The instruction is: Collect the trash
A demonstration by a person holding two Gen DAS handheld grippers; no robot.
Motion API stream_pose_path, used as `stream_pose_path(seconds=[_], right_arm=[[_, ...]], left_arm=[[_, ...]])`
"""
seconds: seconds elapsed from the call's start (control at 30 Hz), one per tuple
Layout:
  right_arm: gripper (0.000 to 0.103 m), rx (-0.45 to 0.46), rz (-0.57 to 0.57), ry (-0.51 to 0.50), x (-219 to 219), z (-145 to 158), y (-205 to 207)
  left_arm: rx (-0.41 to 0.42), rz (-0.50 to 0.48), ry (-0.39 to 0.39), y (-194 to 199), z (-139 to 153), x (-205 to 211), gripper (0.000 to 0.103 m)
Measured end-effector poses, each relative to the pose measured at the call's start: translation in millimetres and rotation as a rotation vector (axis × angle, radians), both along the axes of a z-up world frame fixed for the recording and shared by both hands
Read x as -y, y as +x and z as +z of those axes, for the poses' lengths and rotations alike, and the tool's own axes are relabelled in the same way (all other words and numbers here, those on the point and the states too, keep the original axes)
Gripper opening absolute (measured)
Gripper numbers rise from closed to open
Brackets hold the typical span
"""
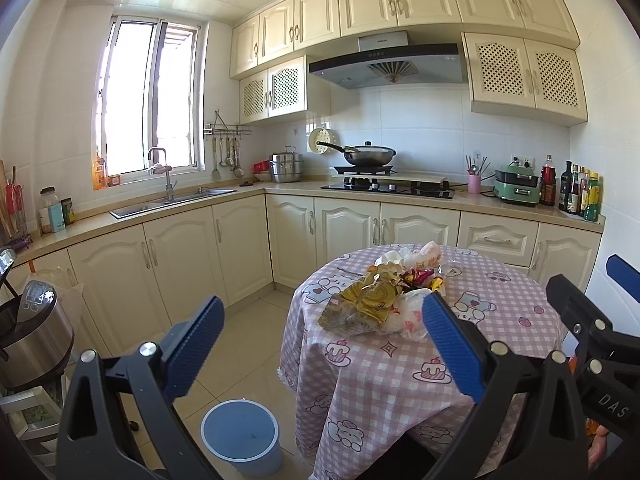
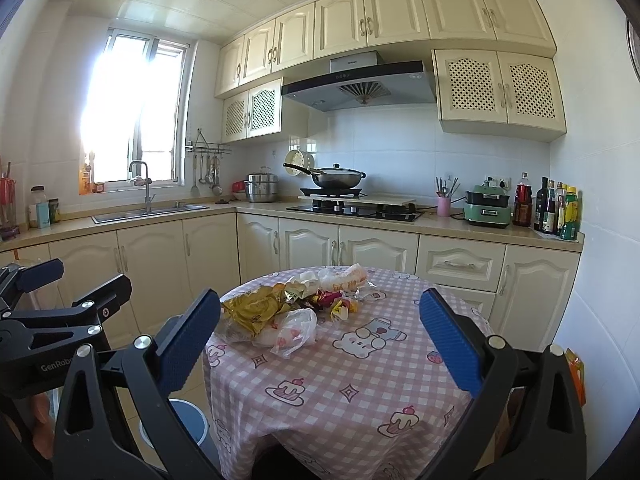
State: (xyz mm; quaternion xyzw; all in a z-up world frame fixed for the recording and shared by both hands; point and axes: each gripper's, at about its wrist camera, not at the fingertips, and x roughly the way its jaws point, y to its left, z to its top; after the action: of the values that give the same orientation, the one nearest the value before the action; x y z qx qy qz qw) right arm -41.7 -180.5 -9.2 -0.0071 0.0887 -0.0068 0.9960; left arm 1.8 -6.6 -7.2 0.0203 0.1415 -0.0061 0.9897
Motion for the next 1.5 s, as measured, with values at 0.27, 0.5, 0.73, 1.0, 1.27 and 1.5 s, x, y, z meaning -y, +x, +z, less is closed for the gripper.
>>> stream_pose_path(seconds=[0.27, 0.5, 0.73, 1.0, 1.27, 1.5], right_arm=[[0.096, -0.002, 0.0, 0.0, -0.4, 0.6, -0.3], [0.096, -0.002, 0.0, 0.0, -0.2, 1.1, 0.0], [0.096, -0.003, 0.001, 0.001, 0.1, 1.0, -0.1], [0.096, -0.006, 0.003, 0.003, 0.8, 0.0, -0.4], [0.096, -0.006, 0.002, 0.002, 0.7, 0.3, -0.1], [0.096, -0.011, 0.008, 0.003, -1.1, 0.1, 1.1]], left_arm=[[-0.001, -0.001, 0.001, 0.7, -0.7, 0.4, 0.097], [-0.004, -0.001, 0.002, 0.5, -3.4, 2.4, 0.097], [-0.005, 0.0, 0.003, 0.5, -3.4, 2.3, 0.097], [-0.006, 0.0, 0.003, 0.6, -3.2, 2.3, 0.097], [-0.008, 0.001, 0.004, 1.0, -4.1, 2.4, 0.097], [-0.008, 0.002, 0.003, 0.7, -5.0, 2.2, 0.097]])
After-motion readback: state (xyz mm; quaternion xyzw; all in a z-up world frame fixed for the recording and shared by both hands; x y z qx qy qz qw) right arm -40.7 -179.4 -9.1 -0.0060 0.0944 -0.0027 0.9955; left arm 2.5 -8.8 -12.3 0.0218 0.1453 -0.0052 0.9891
